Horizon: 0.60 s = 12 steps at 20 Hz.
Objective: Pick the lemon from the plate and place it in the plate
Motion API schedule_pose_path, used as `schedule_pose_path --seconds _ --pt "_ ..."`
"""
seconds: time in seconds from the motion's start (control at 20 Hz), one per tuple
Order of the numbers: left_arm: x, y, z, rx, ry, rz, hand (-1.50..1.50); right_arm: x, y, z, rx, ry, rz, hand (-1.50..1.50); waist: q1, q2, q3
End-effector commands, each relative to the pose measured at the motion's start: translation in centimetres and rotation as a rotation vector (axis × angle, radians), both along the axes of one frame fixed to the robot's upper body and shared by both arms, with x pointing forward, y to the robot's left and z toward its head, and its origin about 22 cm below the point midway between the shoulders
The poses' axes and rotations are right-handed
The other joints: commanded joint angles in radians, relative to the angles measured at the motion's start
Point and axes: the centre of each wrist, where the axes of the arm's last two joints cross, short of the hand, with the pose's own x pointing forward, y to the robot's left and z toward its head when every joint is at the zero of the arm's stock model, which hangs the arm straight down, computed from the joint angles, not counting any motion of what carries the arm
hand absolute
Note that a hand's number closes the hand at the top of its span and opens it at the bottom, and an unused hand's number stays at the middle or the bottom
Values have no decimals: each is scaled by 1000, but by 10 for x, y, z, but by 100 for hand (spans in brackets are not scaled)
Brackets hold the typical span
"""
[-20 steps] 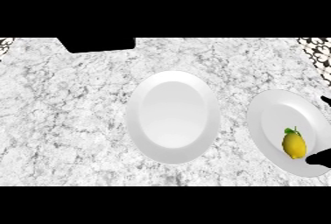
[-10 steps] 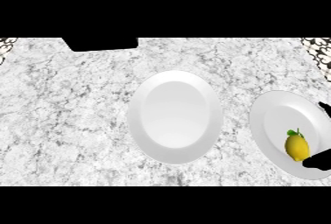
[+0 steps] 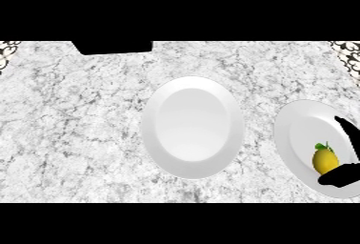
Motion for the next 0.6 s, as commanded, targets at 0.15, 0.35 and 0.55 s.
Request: schedule_pose_path --seconds 0.15,0.35,0.55 --pt "99 -12 27 -59 -416 -61 0 -5 7 -14 -75 71 98 150 -26 6 -19" --pt "98 -13 27 -68 -414 -69 0 -3 5 -13 -111 63 109 150 -30 5 -19" --pt "99 -13 24 -62 -403 -56 0 1 11 -15 -136 21 119 150 -27 3 -19"
